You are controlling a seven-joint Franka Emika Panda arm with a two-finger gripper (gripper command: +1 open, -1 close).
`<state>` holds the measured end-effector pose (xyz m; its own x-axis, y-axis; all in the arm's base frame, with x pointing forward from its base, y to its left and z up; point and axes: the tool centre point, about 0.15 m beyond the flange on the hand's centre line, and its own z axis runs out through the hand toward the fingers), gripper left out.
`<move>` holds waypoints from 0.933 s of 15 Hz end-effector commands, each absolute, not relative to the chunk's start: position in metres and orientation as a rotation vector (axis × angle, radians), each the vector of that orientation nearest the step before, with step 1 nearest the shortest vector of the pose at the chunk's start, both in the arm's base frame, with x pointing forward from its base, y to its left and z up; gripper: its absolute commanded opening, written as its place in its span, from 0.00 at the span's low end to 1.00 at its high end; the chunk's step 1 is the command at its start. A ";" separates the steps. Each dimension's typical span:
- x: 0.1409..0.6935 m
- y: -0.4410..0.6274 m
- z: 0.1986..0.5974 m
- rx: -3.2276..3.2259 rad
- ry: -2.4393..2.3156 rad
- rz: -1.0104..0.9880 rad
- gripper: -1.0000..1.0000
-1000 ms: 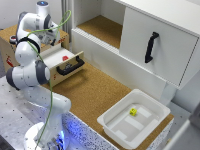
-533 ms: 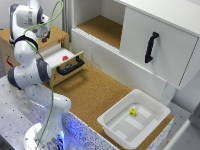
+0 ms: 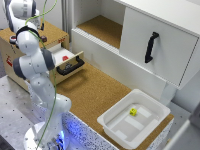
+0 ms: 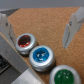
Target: Turn on the blue led light
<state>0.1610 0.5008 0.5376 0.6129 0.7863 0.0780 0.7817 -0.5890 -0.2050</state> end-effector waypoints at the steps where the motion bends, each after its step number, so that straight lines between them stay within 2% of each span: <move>1: 0.164 0.567 0.537 -2.710 -1.559 0.169 0.00; 14: 0.158 0.531 0.514 -2.754 -1.556 0.173 0.00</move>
